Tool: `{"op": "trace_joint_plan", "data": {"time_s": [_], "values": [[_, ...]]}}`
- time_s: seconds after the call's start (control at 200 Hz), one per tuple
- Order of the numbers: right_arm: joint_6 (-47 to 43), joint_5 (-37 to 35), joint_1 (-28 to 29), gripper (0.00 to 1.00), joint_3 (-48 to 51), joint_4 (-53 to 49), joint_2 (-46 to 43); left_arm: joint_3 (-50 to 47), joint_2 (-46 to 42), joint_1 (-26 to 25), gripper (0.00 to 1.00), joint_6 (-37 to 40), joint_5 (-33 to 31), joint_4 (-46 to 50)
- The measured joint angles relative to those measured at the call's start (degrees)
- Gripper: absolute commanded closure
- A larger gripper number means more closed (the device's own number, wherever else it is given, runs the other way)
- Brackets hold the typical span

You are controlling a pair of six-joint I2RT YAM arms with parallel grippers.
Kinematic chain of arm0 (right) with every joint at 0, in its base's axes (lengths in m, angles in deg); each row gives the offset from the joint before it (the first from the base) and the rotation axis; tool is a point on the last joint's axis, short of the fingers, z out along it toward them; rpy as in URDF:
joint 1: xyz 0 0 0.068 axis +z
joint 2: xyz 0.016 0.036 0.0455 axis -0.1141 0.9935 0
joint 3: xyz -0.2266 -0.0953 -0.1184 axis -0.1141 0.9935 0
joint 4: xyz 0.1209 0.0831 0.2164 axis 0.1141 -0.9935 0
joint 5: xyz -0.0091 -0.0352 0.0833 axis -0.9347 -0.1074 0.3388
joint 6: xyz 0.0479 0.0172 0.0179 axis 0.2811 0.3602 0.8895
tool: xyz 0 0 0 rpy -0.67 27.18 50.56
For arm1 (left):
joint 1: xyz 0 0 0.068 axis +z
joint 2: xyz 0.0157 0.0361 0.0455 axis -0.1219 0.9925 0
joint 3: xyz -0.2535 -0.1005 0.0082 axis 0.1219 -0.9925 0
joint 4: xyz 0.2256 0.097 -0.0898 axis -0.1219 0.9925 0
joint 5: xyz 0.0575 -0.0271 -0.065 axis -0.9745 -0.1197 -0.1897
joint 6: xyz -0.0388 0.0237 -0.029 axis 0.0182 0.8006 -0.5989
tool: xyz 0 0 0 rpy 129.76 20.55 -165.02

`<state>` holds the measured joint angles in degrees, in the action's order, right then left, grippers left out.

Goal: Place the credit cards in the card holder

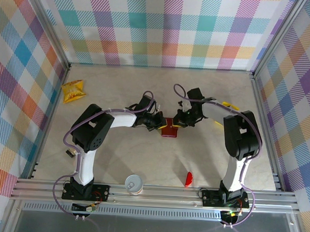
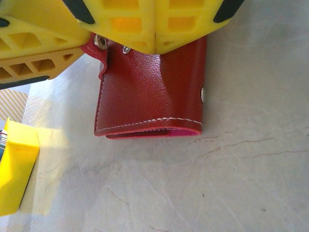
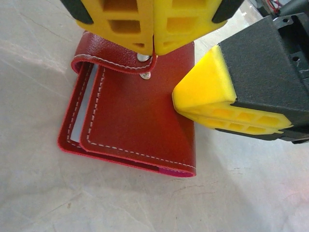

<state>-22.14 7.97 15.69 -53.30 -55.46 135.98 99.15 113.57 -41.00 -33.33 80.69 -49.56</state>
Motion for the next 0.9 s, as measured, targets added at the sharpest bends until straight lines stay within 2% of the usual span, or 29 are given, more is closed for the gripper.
{"op": "trace_joint_plan", "data": {"time_s": [0.44,0.9], "values": [[-1.86,-3.85,1.66,1.0,-3.37,-4.98,1.97,-0.02,0.42,0.0,1.0,0.0,0.48,-1.16],[-1.4,-6.01,2.62,1.0,-4.55,-5.51,2.89,-0.02,0.46,0.0,1.0,0.0,0.63,-1.27]]}}
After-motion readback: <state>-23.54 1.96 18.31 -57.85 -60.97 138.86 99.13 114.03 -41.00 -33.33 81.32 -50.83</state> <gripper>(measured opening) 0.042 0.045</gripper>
